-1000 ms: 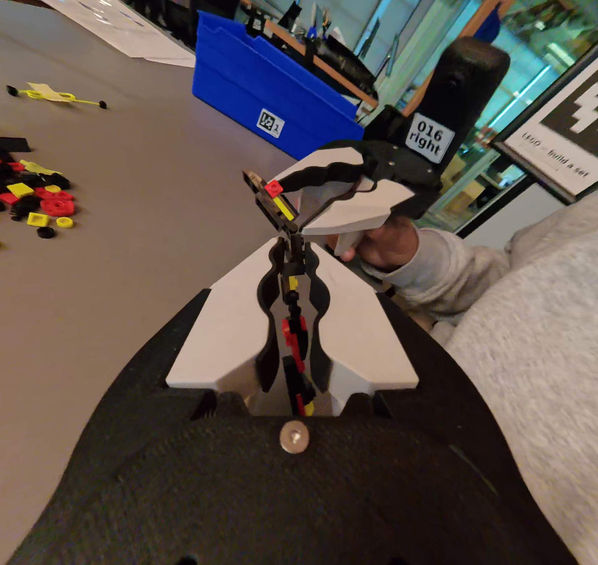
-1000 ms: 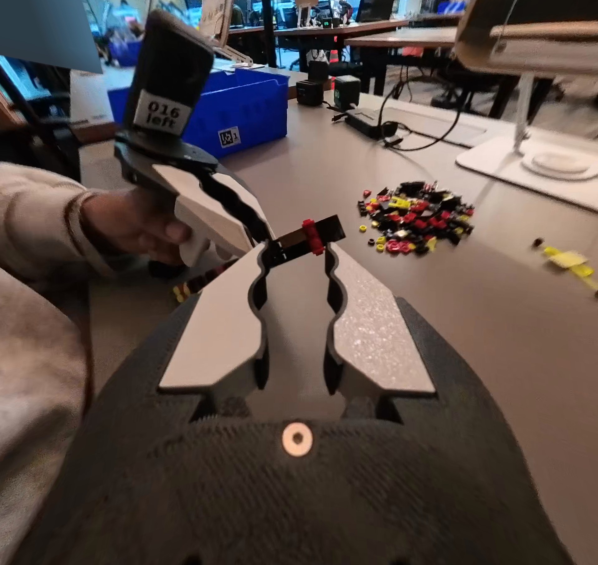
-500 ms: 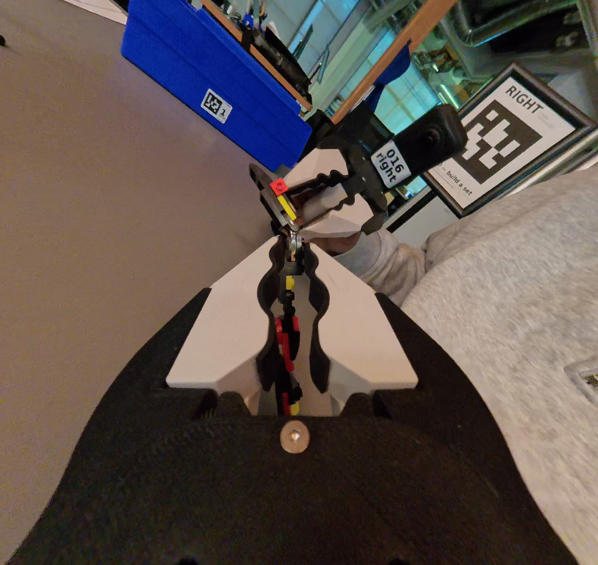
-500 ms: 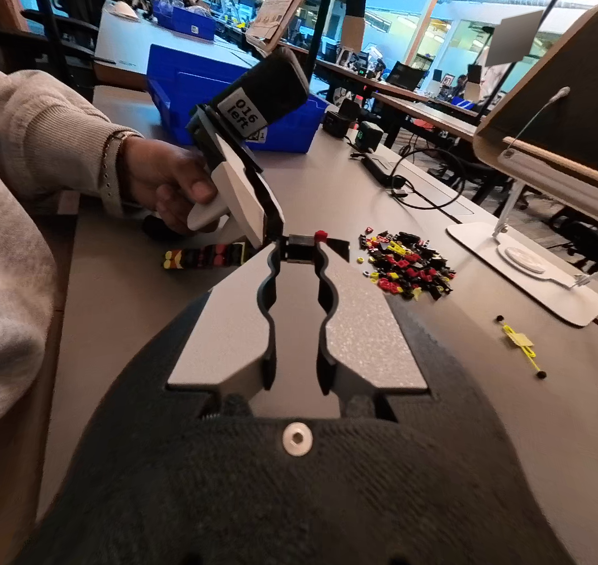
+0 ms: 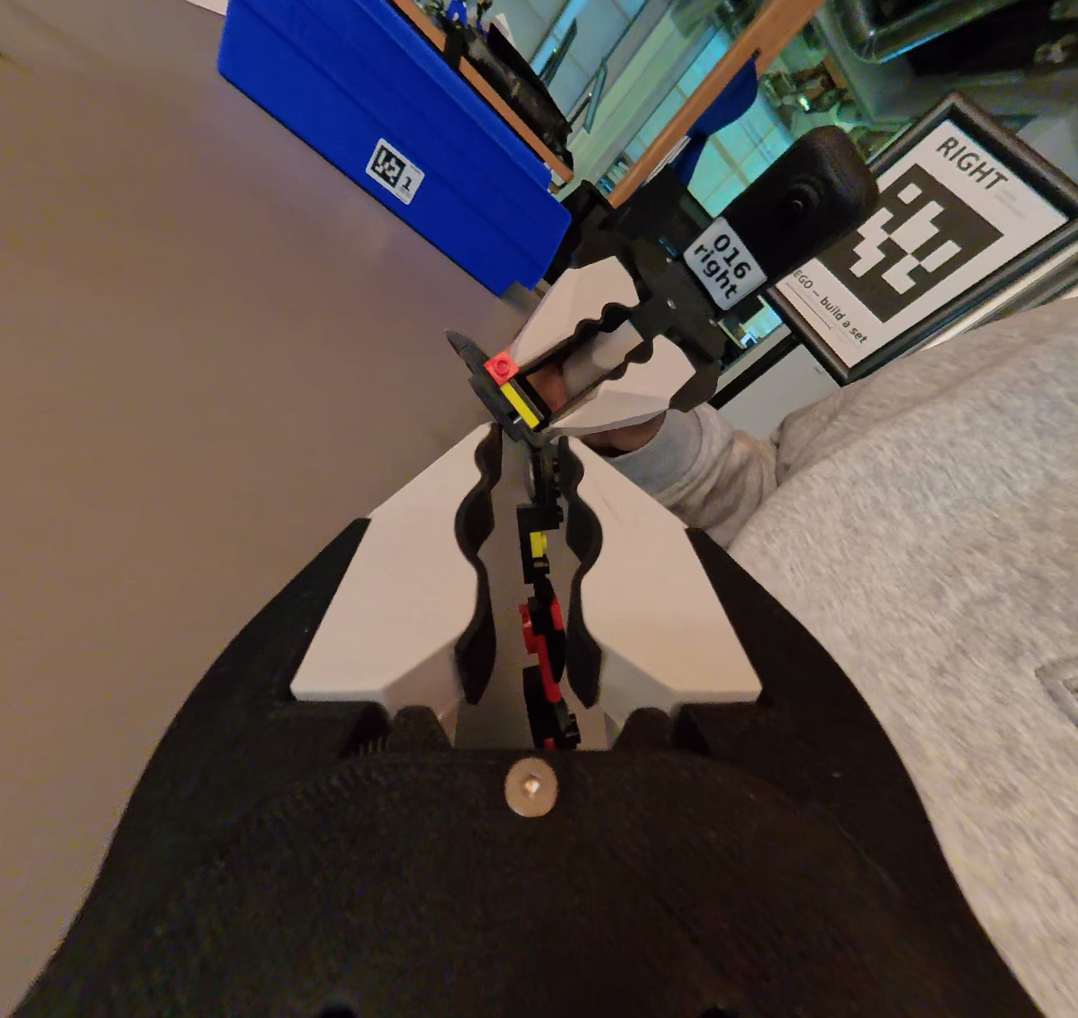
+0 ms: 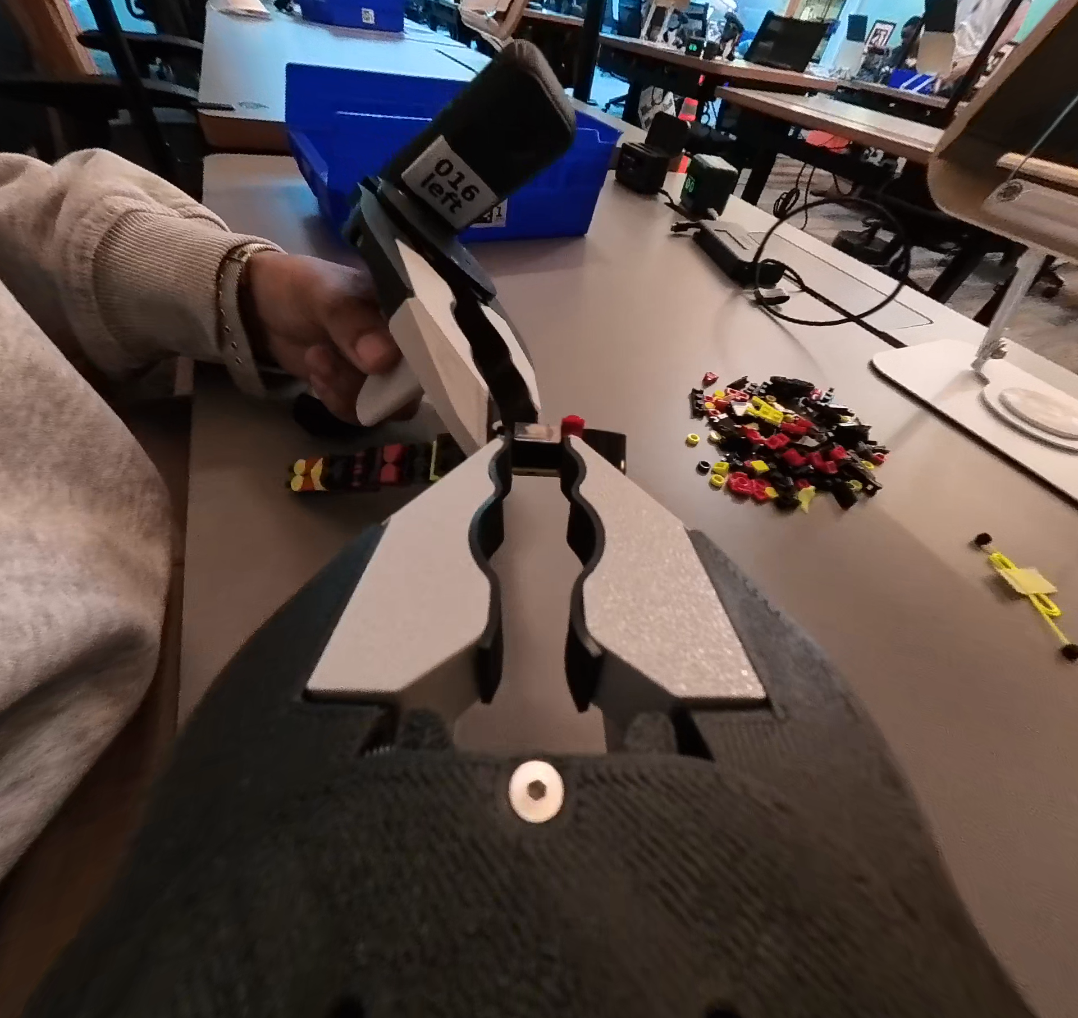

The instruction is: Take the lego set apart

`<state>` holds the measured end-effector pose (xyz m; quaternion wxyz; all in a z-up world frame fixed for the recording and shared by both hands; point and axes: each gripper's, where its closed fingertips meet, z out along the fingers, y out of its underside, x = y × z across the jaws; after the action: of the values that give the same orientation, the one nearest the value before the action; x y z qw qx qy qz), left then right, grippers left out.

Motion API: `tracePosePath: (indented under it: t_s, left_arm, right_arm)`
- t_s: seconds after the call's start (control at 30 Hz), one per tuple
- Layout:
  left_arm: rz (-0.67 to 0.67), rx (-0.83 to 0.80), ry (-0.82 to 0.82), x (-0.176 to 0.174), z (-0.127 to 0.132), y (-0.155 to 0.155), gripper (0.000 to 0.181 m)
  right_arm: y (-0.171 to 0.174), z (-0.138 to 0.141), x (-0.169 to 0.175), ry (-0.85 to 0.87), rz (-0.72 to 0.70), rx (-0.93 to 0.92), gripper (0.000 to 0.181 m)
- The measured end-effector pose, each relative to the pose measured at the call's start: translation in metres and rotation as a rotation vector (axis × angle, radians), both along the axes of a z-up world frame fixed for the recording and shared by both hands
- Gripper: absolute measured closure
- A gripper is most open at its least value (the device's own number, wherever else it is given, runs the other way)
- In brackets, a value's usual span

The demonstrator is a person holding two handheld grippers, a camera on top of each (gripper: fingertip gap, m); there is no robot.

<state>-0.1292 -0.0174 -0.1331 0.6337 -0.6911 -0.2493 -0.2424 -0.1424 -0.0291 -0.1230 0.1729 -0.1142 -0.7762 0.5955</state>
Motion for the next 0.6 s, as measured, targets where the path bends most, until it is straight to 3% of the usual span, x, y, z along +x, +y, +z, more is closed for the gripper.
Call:
tracePosePath:
  t_s: [0.4,0.47,0.5,0.6]
  left_arm:
    - [0.062,-0.010,-0.118,-0.009,-0.007,0.005,0.174]
    - [0.153,-0.128,-0.134,-0.023,-0.026,0.004,0.177]
    - [0.146,-0.119,-0.128,-0.023,-0.024,0.005,0.177]
    - [0.148,-0.030,-0.172,-0.025,-0.013,-0.001,0.177]
  right_arm:
    - [0.003,0.000,-0.007,0.033,-0.101,0.106,0.169]
    - [-0.006,0.039,0.011,0.016,-0.013,-0.134,0.170]
    - [-0.004,0.058,0.010,-0.035,-0.032,-0.239,0.170]
    - [0.023,0.045,-0.017,0.130,-0.242,-0.045,0.169]
